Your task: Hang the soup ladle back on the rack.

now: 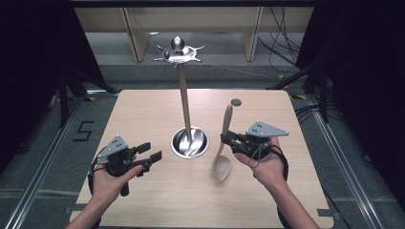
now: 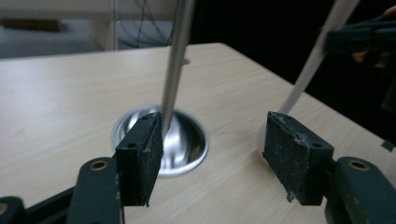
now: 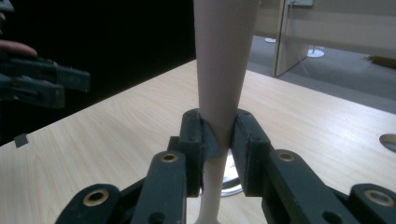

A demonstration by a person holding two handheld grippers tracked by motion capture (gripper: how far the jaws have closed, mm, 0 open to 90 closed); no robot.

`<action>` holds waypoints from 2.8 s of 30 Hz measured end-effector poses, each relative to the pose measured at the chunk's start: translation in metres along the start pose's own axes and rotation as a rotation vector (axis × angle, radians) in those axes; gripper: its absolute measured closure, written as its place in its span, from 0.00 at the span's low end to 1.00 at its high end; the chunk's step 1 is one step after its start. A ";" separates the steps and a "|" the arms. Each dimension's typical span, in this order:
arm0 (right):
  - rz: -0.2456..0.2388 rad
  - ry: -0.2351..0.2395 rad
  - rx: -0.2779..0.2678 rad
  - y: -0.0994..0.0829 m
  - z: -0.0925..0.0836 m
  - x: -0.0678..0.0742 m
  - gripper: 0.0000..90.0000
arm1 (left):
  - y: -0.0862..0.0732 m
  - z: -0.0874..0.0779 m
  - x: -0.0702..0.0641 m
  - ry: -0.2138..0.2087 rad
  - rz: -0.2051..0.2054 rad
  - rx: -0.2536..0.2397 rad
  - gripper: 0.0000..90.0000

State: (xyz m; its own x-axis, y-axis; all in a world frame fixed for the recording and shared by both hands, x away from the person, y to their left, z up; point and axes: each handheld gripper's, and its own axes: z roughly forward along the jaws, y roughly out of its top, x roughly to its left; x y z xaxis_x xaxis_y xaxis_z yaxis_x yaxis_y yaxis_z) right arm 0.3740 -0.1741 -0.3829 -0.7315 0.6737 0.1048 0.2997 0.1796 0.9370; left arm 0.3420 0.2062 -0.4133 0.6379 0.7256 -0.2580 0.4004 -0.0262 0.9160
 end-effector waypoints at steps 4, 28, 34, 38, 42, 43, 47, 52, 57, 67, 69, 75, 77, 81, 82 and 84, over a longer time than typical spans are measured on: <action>-0.022 -0.005 -0.004 0.004 0.001 0.003 0.84 | 0.025 0.011 -0.021 -0.063 0.052 -0.040 0.41; -0.021 -0.007 -0.002 0.006 0.011 0.014 0.84 | 0.086 0.089 -0.100 -0.170 0.189 -0.073 0.55; -0.029 -0.020 0.005 0.007 0.011 0.015 0.84 | 0.090 0.098 -0.107 -0.172 0.188 -0.083 0.59; -0.056 -0.020 0.002 0.007 0.011 0.014 0.84 | 0.093 0.100 -0.110 -0.158 0.220 -0.085 0.61; -0.046 -0.017 0.011 0.006 0.012 0.015 0.84 | 0.094 0.103 -0.113 -0.159 0.233 -0.078 0.64; -0.066 -0.033 0.013 0.006 0.012 0.015 0.84 | 0.094 0.104 -0.115 -0.152 0.239 -0.074 0.65; -0.068 -0.031 0.004 0.006 0.014 0.017 0.84 | 0.095 0.107 -0.114 -0.143 0.229 -0.060 0.68; -0.072 -0.035 0.028 0.007 0.012 0.020 0.84 | 0.096 0.110 -0.113 -0.140 0.222 -0.056 0.71; -0.072 -0.037 0.033 0.007 0.012 0.022 0.84 | 0.098 0.111 -0.113 -0.133 0.229 -0.058 0.78; -0.097 -0.027 0.022 0.010 0.011 0.026 0.69 | 0.105 0.103 -0.108 -0.174 0.257 -0.057 0.81; -0.116 -0.033 0.028 0.009 0.008 0.027 0.59 | 0.108 0.099 -0.105 -0.183 0.279 -0.053 0.81; -0.140 -0.014 0.032 0.004 -0.001 0.026 0.53 | 0.115 0.089 -0.089 -0.228 0.360 -0.021 0.81; -0.126 0.000 0.047 0.000 -0.007 0.027 0.52 | 0.118 0.086 -0.082 -0.239 0.380 -0.019 0.81; -0.100 0.011 0.061 -0.010 -0.016 0.019 0.51 | 0.122 0.078 -0.070 -0.252 0.385 -0.013 0.81; -0.076 0.004 0.063 -0.015 -0.020 0.013 0.51 | 0.123 0.076 -0.067 -0.259 0.386 -0.013 0.81; -0.075 -0.003 0.078 -0.018 -0.023 0.011 0.51 | 0.124 0.073 -0.062 -0.272 0.384 -0.012 0.81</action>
State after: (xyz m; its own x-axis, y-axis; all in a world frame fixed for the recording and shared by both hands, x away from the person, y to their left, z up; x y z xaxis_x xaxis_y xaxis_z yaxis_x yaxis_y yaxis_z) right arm 0.3470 -0.1864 -0.3908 -0.7518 0.6585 0.0340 0.2910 0.2851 0.9133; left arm 0.4003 0.1076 -0.3059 0.8882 0.4584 0.0304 0.0950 -0.2480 0.9641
